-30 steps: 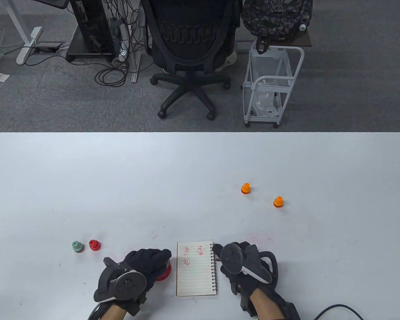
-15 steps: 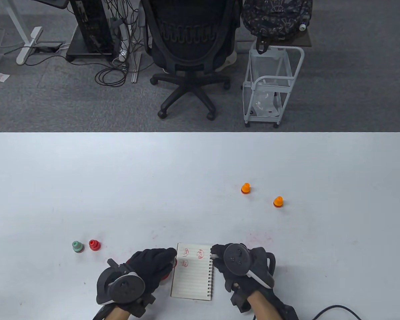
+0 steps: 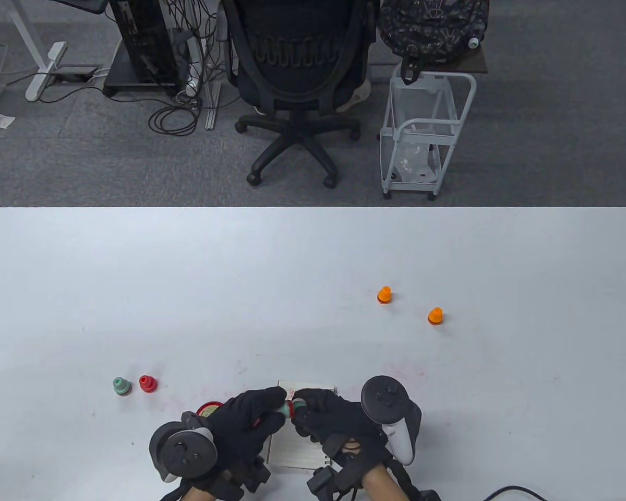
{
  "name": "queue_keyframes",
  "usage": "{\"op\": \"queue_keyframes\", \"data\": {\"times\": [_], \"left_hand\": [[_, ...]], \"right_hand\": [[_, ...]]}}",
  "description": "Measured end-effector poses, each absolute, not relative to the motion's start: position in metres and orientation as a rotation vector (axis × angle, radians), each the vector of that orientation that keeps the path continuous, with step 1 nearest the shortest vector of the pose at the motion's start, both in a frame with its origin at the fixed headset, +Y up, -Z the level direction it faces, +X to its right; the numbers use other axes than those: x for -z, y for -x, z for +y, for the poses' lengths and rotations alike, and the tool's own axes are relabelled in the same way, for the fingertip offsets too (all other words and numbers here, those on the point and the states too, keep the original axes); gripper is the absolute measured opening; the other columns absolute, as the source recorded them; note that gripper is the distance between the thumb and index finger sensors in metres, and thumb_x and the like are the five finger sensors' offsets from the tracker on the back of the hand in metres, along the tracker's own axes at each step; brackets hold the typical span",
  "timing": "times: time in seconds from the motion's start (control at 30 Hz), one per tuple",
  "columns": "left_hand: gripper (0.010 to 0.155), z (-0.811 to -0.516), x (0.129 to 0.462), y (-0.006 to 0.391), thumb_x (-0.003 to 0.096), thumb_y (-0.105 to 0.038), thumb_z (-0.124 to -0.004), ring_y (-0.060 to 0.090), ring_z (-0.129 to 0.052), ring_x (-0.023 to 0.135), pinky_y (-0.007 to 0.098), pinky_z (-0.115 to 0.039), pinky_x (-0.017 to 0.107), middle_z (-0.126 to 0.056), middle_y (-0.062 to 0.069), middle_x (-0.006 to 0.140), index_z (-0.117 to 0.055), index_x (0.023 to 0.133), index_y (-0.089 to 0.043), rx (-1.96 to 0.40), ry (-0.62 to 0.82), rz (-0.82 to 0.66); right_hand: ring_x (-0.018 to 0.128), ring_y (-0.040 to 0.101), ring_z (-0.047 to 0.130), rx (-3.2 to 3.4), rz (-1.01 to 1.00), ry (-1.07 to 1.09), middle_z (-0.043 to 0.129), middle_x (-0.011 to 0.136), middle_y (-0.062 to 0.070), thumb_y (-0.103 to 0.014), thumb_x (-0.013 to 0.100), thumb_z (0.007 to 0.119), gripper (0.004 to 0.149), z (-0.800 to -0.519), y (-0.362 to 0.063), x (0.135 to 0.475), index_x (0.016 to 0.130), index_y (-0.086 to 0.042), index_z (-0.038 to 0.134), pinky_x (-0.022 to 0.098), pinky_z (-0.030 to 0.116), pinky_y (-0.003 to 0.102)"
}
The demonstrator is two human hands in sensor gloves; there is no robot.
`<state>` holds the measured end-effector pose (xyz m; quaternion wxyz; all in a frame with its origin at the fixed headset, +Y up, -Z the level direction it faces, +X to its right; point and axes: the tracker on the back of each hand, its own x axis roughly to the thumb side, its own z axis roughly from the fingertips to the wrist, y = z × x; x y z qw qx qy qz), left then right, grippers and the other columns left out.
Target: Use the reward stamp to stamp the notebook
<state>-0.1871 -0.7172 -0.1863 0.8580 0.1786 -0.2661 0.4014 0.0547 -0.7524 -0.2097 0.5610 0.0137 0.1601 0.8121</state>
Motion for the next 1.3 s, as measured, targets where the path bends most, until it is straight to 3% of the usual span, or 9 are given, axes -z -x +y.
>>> {"op": "queue_keyframes", "data": {"times": [0.3,0.43,1.3], "left_hand": [[0.047,-0.7182,0.1872,0.1879,0.0454,-0.033,-0.088,0.025,-0.103,0.052,0.045,-0.086,0.047,-0.097,0.009,0.079,-0.085,0.088,-0.012,-0.809,-0.378,-0.548],[0.047,-0.7183,0.1878,0.1884,0.0453,-0.033,-0.088,0.025,-0.103,0.052,0.046,-0.086,0.047,-0.097,0.009,0.079,-0.085,0.088,-0.012,-0.802,-0.374,-0.544],[0.046,-0.7194,0.1857,0.1856,0.0456,-0.033,-0.088,0.025,-0.101,0.053,0.046,-0.085,0.048,-0.096,0.009,0.079,-0.084,0.087,-0.013,-0.805,-0.411,-0.574]], "right_hand": [[0.055,0.029,0.105,-1.839,0.404,-0.094,0.096,0.069,0.006,-0.04,0.037,0.083,0.051,-0.7523,-0.0537,0.2094,0.081,-0.014,0.081,0.039,0.091,0.042],[0.056,0.03,0.104,-1.786,0.413,-0.087,0.096,0.07,0.007,-0.046,0.04,0.076,0.052,-0.7547,-0.0537,0.2093,0.081,-0.013,0.081,0.04,0.091,0.043],[0.062,0.028,0.099,-1.696,0.372,0.067,0.089,0.074,0.0,-0.043,0.041,0.079,0.043,-0.7573,-0.0516,0.2002,0.077,-0.019,0.076,0.045,0.087,0.042]]}}
